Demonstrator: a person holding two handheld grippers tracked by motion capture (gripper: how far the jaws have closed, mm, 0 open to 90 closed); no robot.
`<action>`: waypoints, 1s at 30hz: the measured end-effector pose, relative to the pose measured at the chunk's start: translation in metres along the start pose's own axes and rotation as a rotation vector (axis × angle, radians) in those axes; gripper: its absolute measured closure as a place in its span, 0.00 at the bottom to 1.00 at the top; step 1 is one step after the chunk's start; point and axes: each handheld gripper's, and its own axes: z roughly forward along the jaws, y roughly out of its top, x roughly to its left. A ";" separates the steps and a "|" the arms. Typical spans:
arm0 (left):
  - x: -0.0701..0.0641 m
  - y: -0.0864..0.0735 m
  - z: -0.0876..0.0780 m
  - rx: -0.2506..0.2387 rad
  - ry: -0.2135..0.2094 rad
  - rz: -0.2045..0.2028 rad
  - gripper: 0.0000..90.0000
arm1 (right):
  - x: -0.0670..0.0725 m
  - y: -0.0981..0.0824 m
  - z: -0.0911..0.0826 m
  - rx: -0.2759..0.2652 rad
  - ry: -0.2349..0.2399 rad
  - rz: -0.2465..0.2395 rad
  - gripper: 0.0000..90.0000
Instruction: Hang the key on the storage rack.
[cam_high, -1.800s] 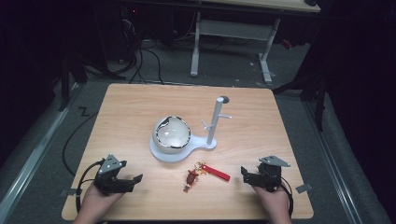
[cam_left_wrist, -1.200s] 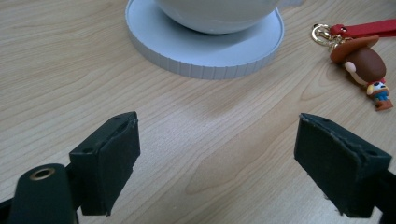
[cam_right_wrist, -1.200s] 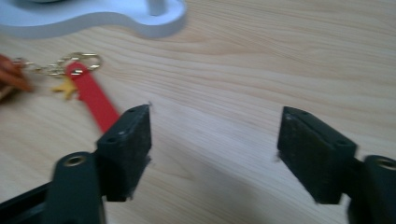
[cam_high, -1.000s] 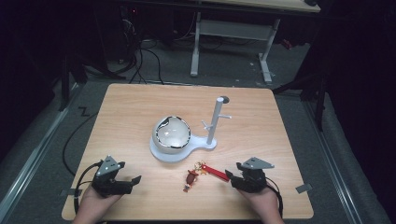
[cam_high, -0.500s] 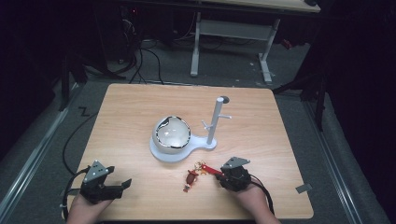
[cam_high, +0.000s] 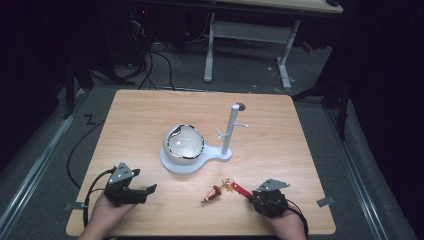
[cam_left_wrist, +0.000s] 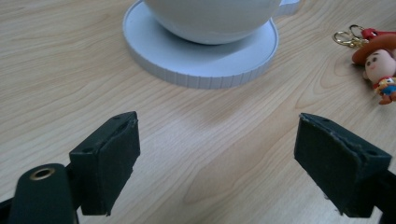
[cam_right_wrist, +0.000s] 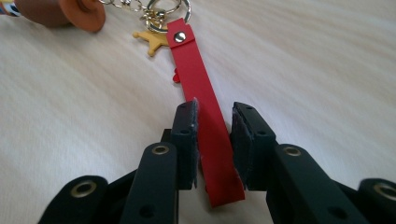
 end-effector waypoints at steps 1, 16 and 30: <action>0.000 0.002 0.003 0.000 -0.006 0.000 0.17 | -0.001 -0.003 -0.003 0.002 -0.002 0.006 0.79; -0.001 0.001 0.005 0.015 -0.009 0.007 0.17 | 0.013 0.018 -0.010 0.108 0.012 -0.145 0.64; 0.004 -0.009 -0.014 -0.002 0.020 -0.025 0.17 | 0.023 0.077 0.022 0.436 0.064 -0.359 0.74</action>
